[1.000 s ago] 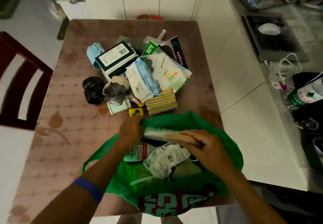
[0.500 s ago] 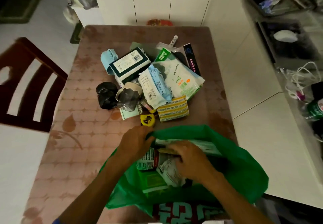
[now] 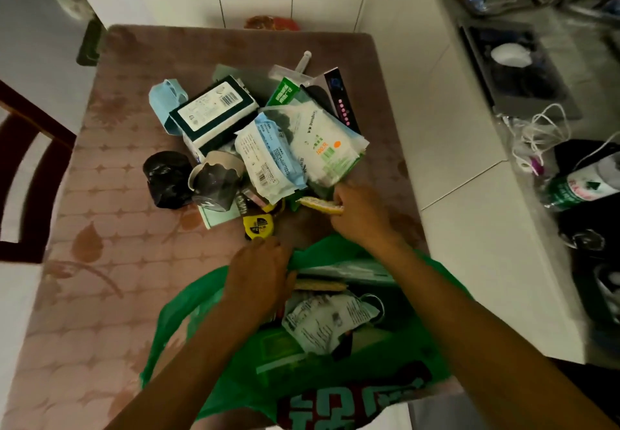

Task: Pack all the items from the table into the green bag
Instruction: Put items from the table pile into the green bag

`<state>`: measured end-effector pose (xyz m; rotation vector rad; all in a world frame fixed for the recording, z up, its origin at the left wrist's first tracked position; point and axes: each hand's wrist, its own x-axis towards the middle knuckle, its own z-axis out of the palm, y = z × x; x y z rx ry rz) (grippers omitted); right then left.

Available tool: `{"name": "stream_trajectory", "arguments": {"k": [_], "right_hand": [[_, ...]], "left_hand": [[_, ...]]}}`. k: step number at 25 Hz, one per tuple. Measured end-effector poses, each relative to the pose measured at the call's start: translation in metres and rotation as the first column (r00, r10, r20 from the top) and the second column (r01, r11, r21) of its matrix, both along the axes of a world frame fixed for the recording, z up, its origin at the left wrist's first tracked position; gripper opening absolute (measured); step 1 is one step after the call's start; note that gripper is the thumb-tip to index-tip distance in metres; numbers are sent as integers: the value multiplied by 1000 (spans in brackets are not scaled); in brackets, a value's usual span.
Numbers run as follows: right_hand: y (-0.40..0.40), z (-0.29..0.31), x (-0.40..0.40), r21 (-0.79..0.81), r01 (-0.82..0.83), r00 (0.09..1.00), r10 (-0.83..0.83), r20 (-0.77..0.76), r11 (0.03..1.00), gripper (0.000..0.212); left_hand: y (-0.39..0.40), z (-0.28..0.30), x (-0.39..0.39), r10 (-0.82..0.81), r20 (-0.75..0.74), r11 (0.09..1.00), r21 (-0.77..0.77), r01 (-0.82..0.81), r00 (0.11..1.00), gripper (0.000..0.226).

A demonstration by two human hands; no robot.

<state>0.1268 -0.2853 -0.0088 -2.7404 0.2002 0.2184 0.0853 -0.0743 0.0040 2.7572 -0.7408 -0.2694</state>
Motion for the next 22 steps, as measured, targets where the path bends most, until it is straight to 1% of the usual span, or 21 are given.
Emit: {"name": "stream_trajectory", "arguments": {"k": [1,2,3,4,5,6,7,8,9,10,11,13,15,16,17,18,19,20,21,22], "right_hand": [[-11,20,-14,121,111,992,-117,40,986,19],[-23,38,-35,209,192,973,-213,85,959,23],[-36,56,-59,278,220,959,-259,112,935,24],[-44,71,-83,342,183,966,-234,112,921,25],[-47,77,-107,397,111,983,-158,88,911,26],[-45,74,-127,391,49,998,-64,24,919,28],[-42,62,-143,303,-6,999,21,-46,953,28],[-40,43,-156,173,-66,992,83,-93,983,28],[-38,21,-165,46,-105,986,110,-126,993,28],[-36,-1,-172,-49,-114,984,106,-142,992,31],[-32,-20,-176,-70,-87,986,75,-151,994,36],[-21,-46,-175,38,0,993,5,-117,999,36],[-12,-54,-168,127,41,995,-29,-96,991,34],[-11,-53,-161,127,4,993,11,-119,992,35],[-16,-48,-154,117,-57,981,77,-177,991,33],[-23,-38,-146,125,-117,956,146,-256,985,29],[-31,-28,-139,173,-163,921,212,-325,971,29],[-40,-16,-135,197,-185,894,248,-374,963,31],[-47,-5,-133,159,-186,882,236,-407,970,38],[-54,8,-134,58,-196,881,202,-427,979,45]], "left_hand": [[-10,-1,3,34,-46,998,51,-31,998,27],[-19,-2,7,64,-100,996,70,-57,993,26],[-27,-6,11,82,-156,996,39,-77,984,26],[-32,-10,16,95,-209,994,-35,-104,973,25],[-33,-12,20,106,-253,980,-136,-144,962,23],[-33,-13,25,116,-275,953,-238,-185,954,21],[-32,-13,31,119,-274,929,-309,-204,954,19],[-31,-12,36,112,-252,915,-351,-198,961,17],[-30,-11,38,100,-233,914,-363,-182,967,15],[-29,-9,37,72,-224,921,-360,-151,972,14],[-28,-9,33,42,-229,930,-348,-122,973,15],[-19,-10,17,20,-259,949,-299,-100,966,21],[-4,-11,5,104,-279,948,-263,-180,955,24],[4,-10,1,146,-278,954,-215,-210,949,24],[11,-10,-1,171,-301,964,-143,-222,938,26],[16,-7,0,164,-388,971,-96,-217,907,31],[20,-4,5,163,-550,956,-119,-270,819,40],[18,0,13,150,-690,899,-203,-389,708,45],[15,-3,24,187,-732,808,-264,-526,655,46],[11,-12,36,276,-684,733,-306,-608,676,42]]}}
